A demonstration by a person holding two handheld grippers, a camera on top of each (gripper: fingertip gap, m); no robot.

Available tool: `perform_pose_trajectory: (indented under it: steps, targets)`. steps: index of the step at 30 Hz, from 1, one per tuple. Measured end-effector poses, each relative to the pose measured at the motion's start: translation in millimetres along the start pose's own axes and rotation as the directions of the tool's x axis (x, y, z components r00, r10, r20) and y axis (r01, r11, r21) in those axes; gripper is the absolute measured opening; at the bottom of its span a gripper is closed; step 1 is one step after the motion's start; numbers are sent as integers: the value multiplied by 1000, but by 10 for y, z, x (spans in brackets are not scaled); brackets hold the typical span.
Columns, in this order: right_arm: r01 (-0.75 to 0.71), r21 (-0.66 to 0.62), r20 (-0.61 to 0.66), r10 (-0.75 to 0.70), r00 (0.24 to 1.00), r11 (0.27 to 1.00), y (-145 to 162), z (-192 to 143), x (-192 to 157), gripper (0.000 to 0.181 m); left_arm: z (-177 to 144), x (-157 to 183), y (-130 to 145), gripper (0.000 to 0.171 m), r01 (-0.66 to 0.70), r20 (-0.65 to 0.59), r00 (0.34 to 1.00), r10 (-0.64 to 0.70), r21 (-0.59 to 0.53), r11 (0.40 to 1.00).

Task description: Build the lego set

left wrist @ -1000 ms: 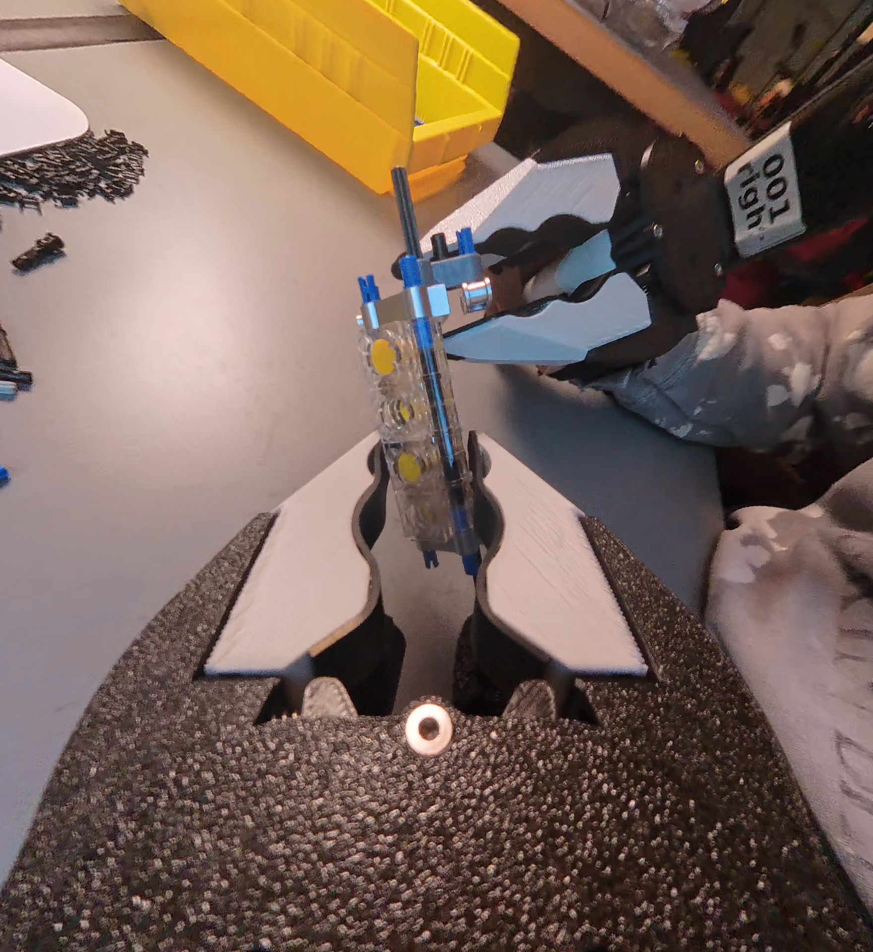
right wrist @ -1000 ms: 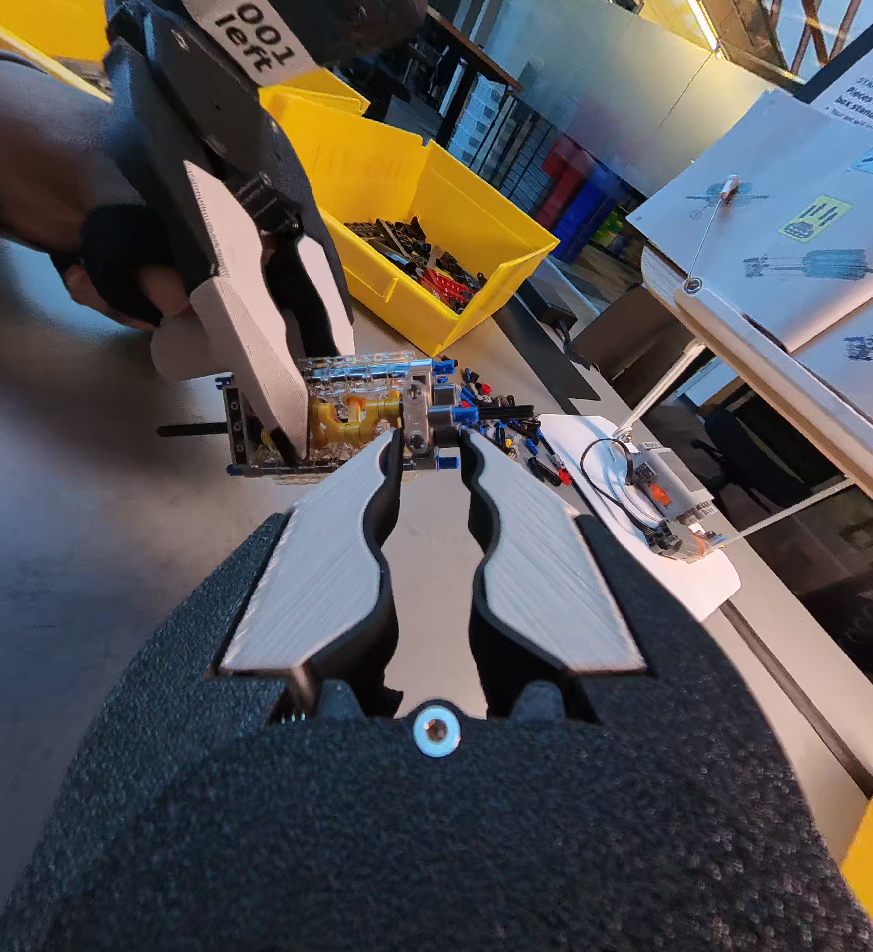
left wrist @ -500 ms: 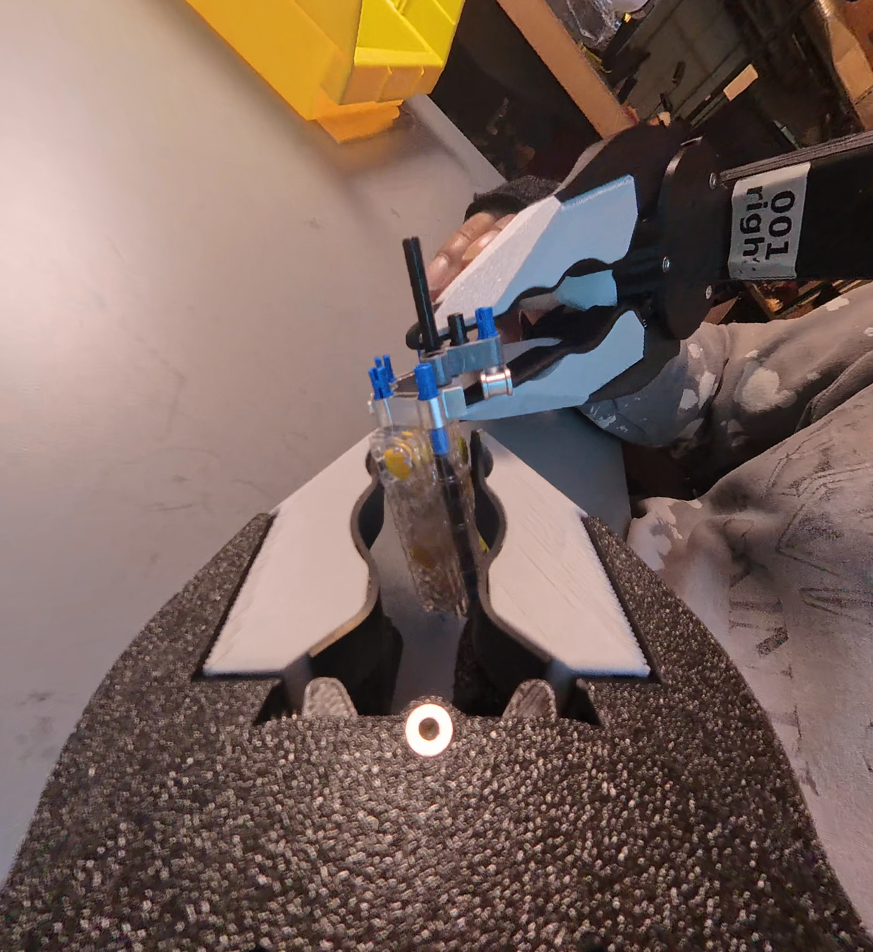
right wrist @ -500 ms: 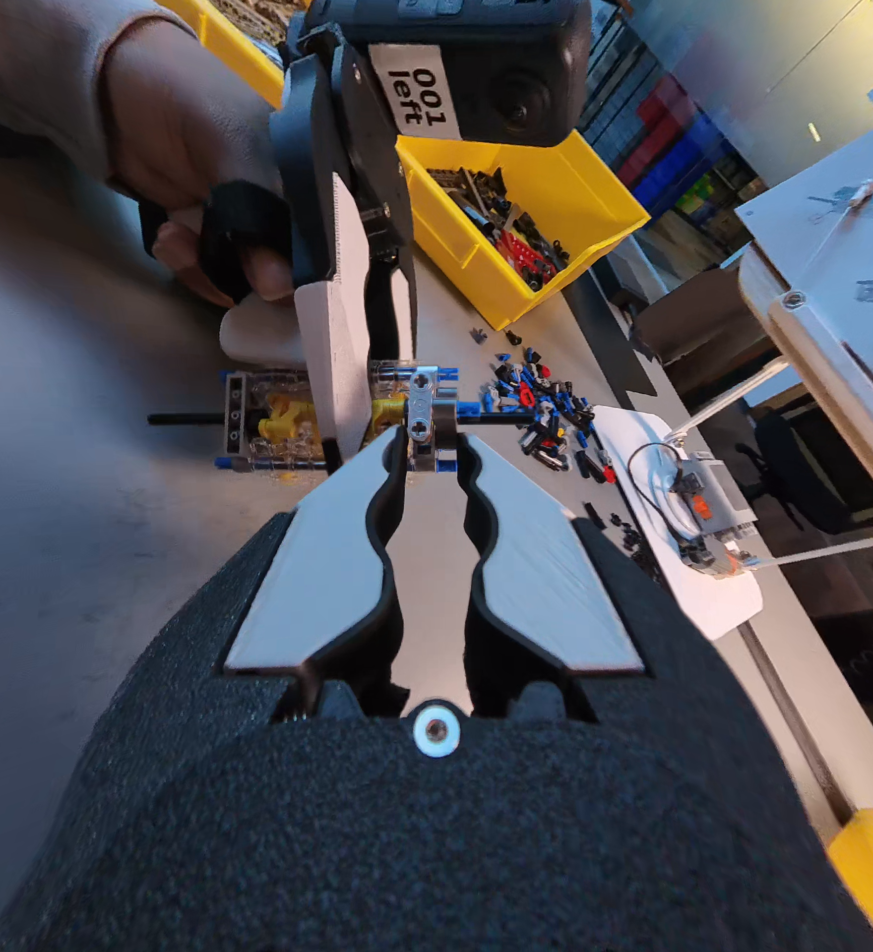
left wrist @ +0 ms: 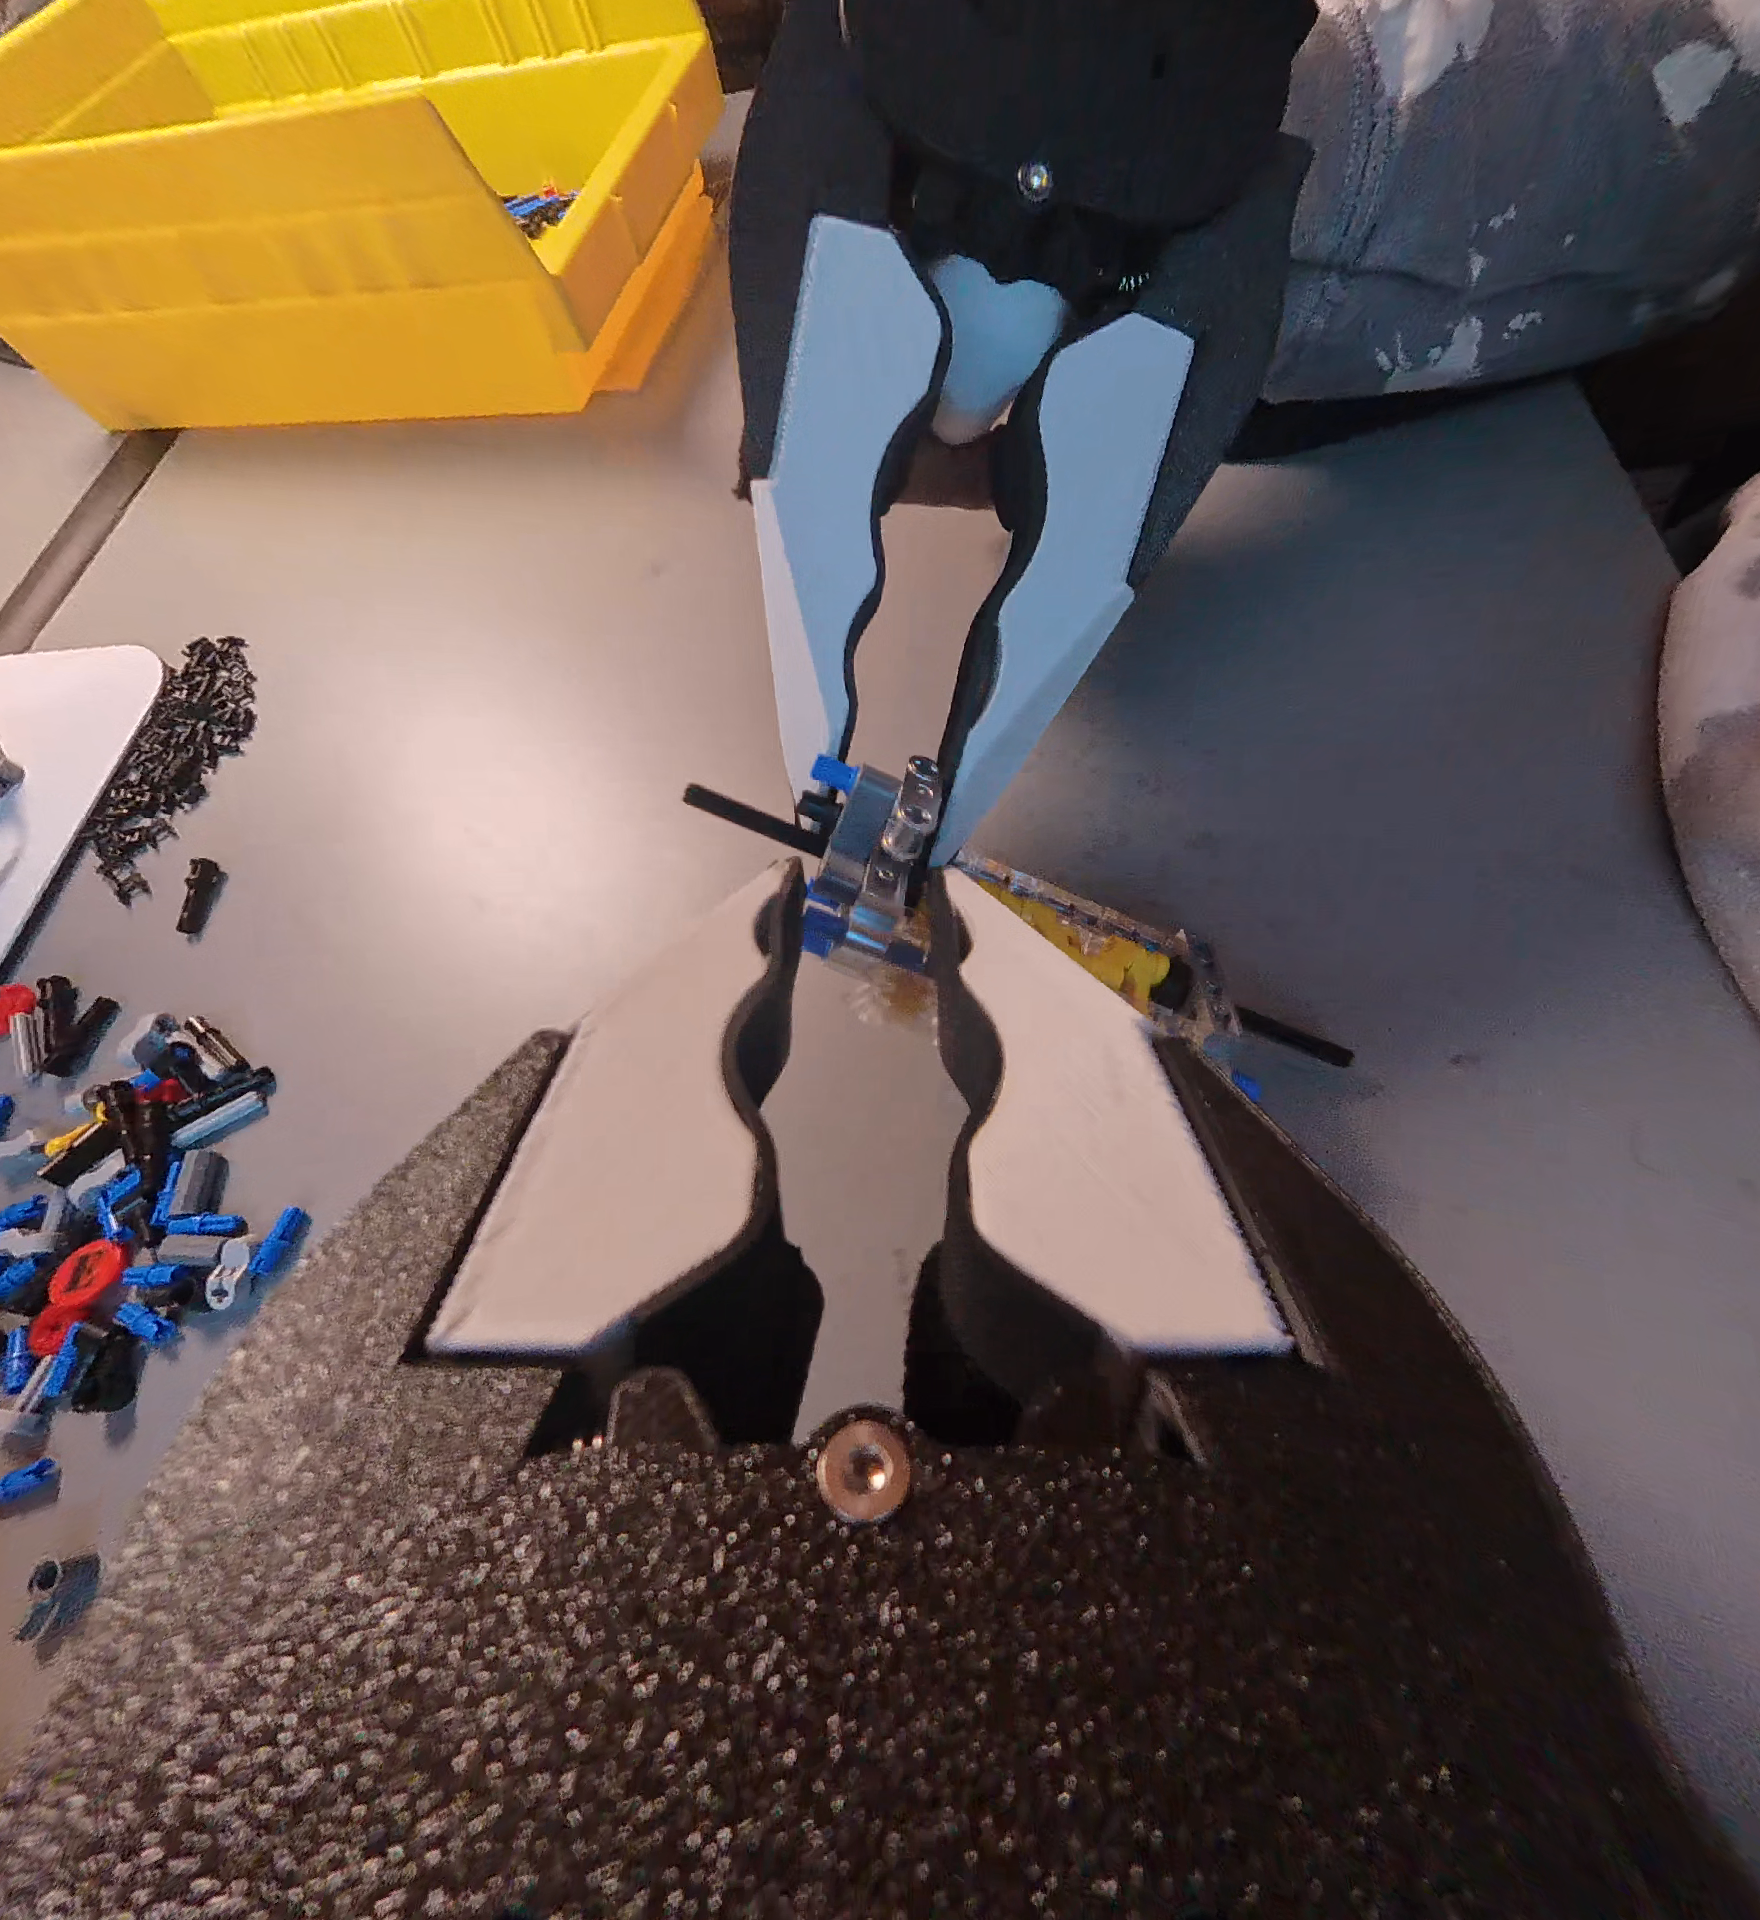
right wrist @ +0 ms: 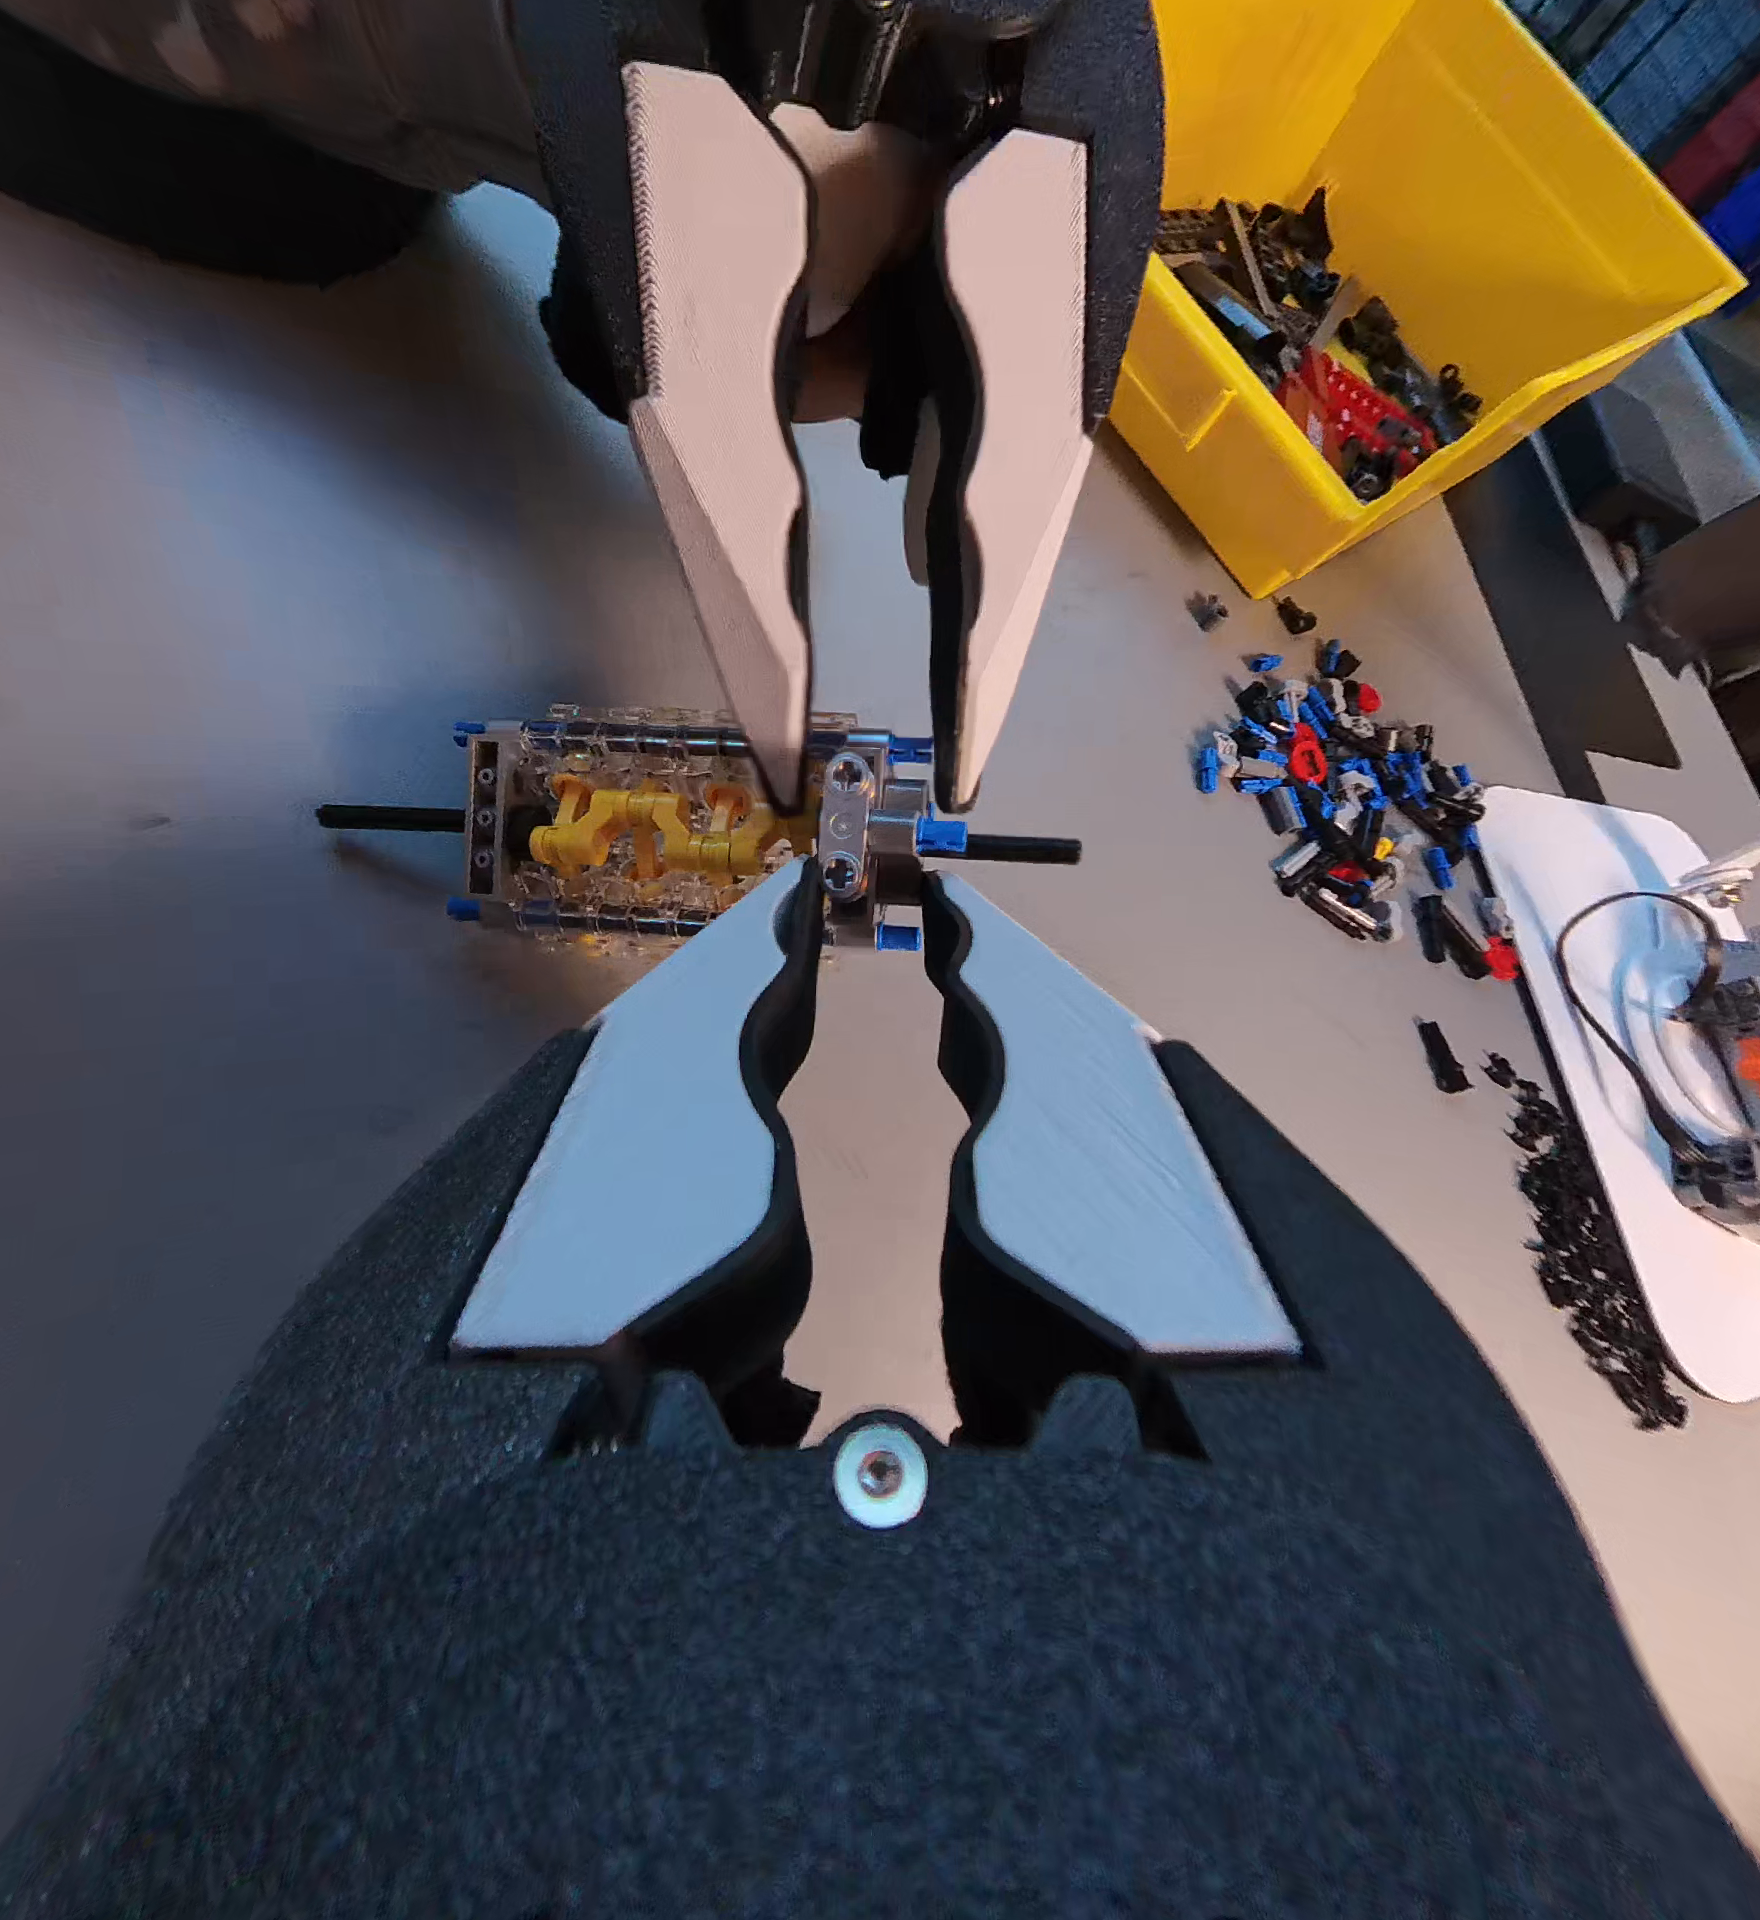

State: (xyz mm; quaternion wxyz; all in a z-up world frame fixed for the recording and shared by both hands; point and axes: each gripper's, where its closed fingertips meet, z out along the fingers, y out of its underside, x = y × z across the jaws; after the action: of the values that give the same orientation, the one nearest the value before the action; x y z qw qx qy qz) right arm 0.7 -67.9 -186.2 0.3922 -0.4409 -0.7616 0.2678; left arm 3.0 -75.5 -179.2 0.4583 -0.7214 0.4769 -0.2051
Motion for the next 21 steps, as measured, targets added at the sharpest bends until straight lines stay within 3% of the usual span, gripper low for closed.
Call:
perform_pose_trajectory:
  steps: [6, 11, 21]
  targets:
    - [-18, 38, 39, 16, 999, 999, -35, 37, -83, 16, -32, 62, 23, 15, -26, -43, 999, 25, -6, 1000]
    - [-28, 57, 75, 23, 997, 998, -59, 63, -164, 12, 14, 139, 192, 13, -118, -68, 991, 111, -97, 988]
    - [-101, 29, 155, 95, 983, 994, 32, 50, -261, 13, 119, 218, 239, 13, -21, -137, 991, 7, -96, 995]
